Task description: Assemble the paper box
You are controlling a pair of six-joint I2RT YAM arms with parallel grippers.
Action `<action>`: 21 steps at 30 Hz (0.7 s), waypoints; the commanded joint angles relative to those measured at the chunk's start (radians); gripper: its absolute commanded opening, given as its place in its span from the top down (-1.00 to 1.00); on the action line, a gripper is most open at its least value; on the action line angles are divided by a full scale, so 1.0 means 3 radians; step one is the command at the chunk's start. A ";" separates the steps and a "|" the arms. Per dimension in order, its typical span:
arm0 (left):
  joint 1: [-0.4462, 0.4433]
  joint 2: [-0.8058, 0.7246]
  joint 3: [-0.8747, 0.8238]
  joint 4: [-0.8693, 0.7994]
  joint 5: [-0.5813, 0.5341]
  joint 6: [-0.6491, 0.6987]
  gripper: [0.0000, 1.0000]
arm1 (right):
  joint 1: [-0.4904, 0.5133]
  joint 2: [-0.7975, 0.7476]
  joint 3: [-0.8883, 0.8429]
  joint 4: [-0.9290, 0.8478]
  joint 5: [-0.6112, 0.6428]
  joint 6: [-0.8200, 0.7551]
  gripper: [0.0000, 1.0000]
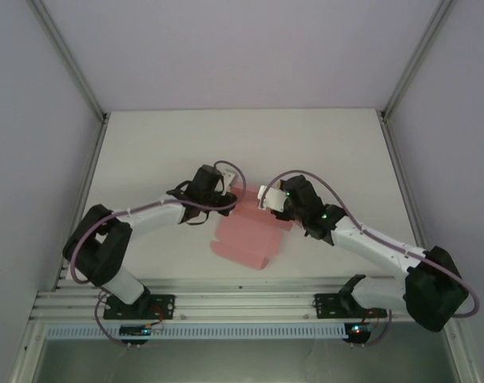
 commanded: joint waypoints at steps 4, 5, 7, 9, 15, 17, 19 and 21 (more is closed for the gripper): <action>0.0006 -0.0074 0.0186 -0.0386 0.0185 0.0104 1.00 | 0.0024 0.0097 0.0100 0.0190 0.0174 -0.0188 0.03; 0.0002 -0.0062 0.0200 -0.0413 0.0196 0.0099 1.00 | 0.0025 0.0092 0.0111 0.0170 0.0140 -0.0186 0.07; 0.0012 -0.0059 0.0236 -0.0465 0.0190 0.0075 1.00 | 0.0019 0.0091 0.0133 0.0125 0.0094 -0.0186 0.32; 0.0010 -0.0046 0.0258 -0.0481 0.0116 0.0028 1.00 | 0.0028 0.0111 0.0152 0.0107 0.0090 -0.0186 0.81; -0.0034 0.0307 0.0647 -0.1030 -0.1260 -0.0311 1.00 | 0.0111 0.0187 0.0427 -0.0526 -0.0047 0.0010 1.00; -0.0102 0.0533 0.0866 -0.1354 -0.1786 -0.0330 1.00 | 0.0118 0.0240 0.0524 -0.0757 -0.0140 0.0093 1.00; -0.0183 0.0735 0.1033 -0.1600 -0.2200 -0.0350 1.00 | 0.0113 0.0302 0.0597 -0.0923 -0.0179 0.0177 1.00; -0.0249 0.0883 0.1100 -0.1753 -0.2528 -0.0451 1.00 | 0.0088 0.0354 0.0659 -0.1021 -0.0131 0.0243 1.00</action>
